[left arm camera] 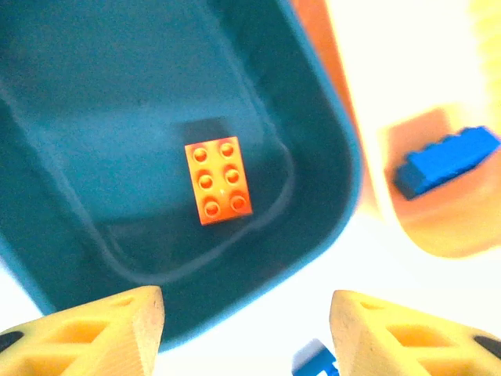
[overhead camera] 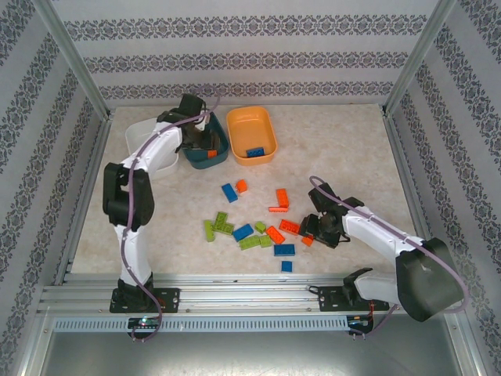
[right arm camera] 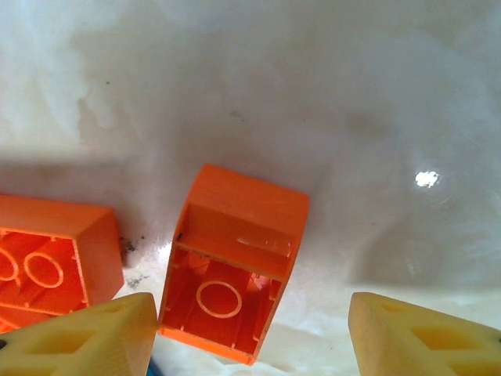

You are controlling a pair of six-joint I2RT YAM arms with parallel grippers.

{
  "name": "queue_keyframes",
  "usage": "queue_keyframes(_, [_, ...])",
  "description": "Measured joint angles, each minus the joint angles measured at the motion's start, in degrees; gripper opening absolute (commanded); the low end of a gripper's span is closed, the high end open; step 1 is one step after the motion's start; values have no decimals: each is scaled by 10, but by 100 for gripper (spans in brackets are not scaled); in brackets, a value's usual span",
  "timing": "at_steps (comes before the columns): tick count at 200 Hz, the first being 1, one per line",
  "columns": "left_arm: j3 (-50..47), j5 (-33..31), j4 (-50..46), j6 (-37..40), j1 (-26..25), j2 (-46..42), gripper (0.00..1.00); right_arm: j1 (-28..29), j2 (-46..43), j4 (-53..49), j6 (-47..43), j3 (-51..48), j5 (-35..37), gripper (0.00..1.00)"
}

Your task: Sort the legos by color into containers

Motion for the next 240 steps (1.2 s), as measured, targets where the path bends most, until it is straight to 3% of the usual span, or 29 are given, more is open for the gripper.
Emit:
queue_keyframes(34, [-55,17,12,-10,-3,-99,60,-3,37,14,0,-2,2,60])
queue_keyframes(79, [-165,31,25,-27,-5,-202,61,-7,50,-6,-1,6,18,36])
queue_keyframes(115, [-229,33,25,-30,-5,-279,64,-7,50,-7,-4,12,19,26])
queue_keyframes(198, [-361,43,22,-29,-4,-432,67,9,-15,56,-42,142,-1,22])
queue_keyframes(240, [-411,37,18,-29,7,-495,67,36,110,150,-68,300,-64,21])
